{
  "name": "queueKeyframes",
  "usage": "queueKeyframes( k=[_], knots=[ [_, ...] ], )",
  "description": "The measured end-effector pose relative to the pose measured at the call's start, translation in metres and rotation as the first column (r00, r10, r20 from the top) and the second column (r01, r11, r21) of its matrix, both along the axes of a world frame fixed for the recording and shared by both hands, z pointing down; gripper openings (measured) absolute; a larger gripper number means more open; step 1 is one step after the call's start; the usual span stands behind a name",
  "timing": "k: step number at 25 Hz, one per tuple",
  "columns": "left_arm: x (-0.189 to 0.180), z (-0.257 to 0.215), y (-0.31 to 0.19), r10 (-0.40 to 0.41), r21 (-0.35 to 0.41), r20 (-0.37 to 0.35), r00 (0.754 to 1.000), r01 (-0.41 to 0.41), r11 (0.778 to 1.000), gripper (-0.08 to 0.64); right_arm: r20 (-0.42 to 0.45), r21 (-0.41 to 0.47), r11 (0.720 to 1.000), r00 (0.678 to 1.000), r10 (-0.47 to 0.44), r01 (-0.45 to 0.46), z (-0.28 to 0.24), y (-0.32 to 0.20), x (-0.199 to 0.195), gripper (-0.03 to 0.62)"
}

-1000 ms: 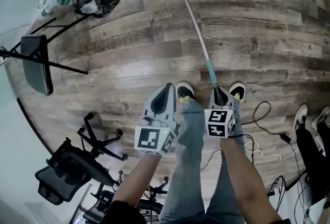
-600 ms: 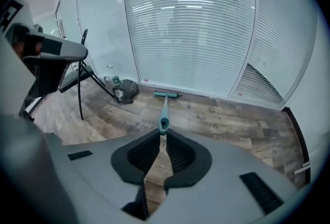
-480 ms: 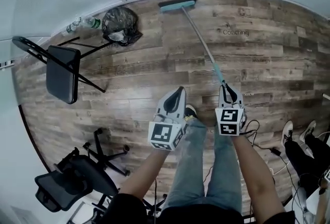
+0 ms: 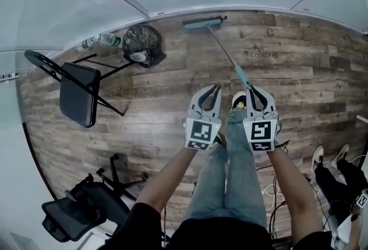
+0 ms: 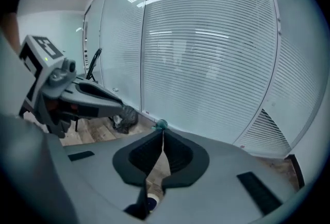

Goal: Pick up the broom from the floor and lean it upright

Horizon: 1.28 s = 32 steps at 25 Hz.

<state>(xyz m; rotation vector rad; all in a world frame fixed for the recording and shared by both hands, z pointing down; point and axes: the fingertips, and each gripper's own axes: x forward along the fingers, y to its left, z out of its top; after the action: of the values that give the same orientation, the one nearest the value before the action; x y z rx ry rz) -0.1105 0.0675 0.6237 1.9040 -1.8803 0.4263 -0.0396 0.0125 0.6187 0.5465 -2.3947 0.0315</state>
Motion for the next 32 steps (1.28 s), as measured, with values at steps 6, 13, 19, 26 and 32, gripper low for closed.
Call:
queueKeyframes(
  k=[6,13,19,26,32],
  knots=[
    [-0.017,0.008,-0.092,0.078,-0.003,0.119,0.990,-0.078,0.997,0.202,0.100,-0.011,0.996,0.991,-0.091,0.093,-0.038,-0.040,-0.044,0.025],
    [-0.038,0.006,-0.174,0.067,0.018,0.193,0.979,-0.072,0.997,0.202,0.156,0.069,0.970,0.958,-0.241,0.233,-0.070,-0.088,-0.086,0.025],
    [-0.076,-0.010,-0.218,0.008,0.028,0.233,0.972,-0.015,0.999,0.121,0.208,0.070,0.964,0.941,-0.266,0.257,-0.080,-0.132,-0.120,0.026],
    [-0.096,-0.034,-0.244,-0.021,0.051,0.226,0.974,0.010,0.999,0.114,0.263,0.133,0.935,0.898,-0.352,0.327,-0.100,-0.162,-0.145,0.028],
    [-0.118,-0.062,-0.251,-0.051,0.086,0.217,0.975,0.033,0.996,0.110,0.306,0.160,0.924,0.873,-0.380,0.346,-0.124,-0.170,-0.170,0.038]
  ],
)
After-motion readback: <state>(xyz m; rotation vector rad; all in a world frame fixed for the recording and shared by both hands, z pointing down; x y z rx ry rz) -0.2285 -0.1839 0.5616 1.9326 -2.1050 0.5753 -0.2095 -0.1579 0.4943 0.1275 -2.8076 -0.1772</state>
